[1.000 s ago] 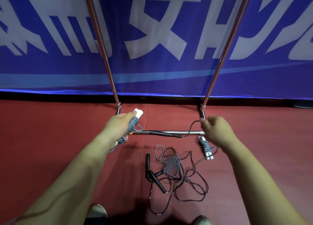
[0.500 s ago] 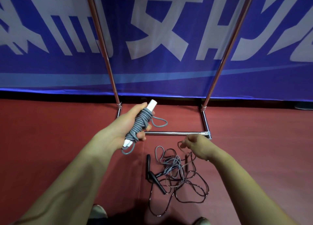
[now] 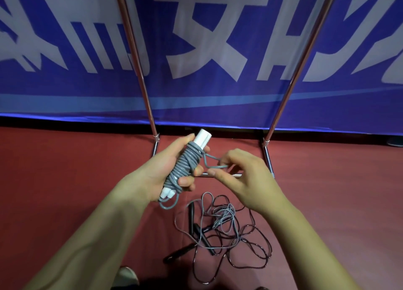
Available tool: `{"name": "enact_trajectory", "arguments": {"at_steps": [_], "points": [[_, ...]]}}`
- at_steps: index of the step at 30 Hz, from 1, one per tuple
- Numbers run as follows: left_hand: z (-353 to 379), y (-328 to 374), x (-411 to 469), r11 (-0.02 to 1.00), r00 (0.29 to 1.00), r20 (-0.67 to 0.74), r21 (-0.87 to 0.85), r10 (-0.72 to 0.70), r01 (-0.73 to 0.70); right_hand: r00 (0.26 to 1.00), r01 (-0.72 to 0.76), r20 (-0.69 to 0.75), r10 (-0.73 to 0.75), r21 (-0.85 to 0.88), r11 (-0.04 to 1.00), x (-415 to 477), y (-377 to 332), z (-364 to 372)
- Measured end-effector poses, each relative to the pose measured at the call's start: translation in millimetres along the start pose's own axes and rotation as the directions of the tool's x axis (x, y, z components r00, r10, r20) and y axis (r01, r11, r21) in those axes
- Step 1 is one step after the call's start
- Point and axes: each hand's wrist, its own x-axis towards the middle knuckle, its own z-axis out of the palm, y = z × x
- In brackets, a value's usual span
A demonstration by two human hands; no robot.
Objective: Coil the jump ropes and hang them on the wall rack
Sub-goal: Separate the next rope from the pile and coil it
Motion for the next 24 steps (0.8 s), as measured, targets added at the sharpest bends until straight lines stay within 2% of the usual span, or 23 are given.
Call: {"name": "enact_trajectory", "arguments": {"at_steps": [2,4,7,10,14,18,21,24], "points": [[5,-3,-1,0.989,0.999,-0.04,0.141,0.037,-0.031,0.998,-0.028,-0.059,0.034,0.097,0.995,2,-2,0],[10,-6,-4,0.953,0.989,-0.055,0.281,0.138,-0.117,0.983,-0.099,-0.12,0.14,0.292,0.951,4,-6,-3],[13,-10,-6,0.843,0.953,0.007,0.465,0.302,-0.271,0.961,-0.13,-0.15,0.231,0.493,0.86,9,-8,-11],[11,-14,-5,0.73,0.93,0.033,0.611,0.365,-0.308,0.972,-0.115,-0.121,0.202,0.506,0.855,9,-4,-17],[9,-15,-2,0.7,0.91,0.042,0.624,0.414,-0.347,0.956,-0.23,-0.025,0.294,0.56,0.796,5,5,-14],[13,-14,0,0.622,0.884,-0.007,0.713,0.467,-0.323,0.953,-0.297,0.074,0.294,0.426,0.855,4,8,-9],[15,-13,-2,0.56,0.866,-0.058,0.783,0.497,-0.269,0.947,-0.318,0.109,0.303,0.46,0.829,3,8,-13],[18,-15,0,0.575,0.866,-0.105,0.785,0.489,-0.23,0.96,-0.28,0.076,0.271,0.351,0.894,1,3,-14]]}}
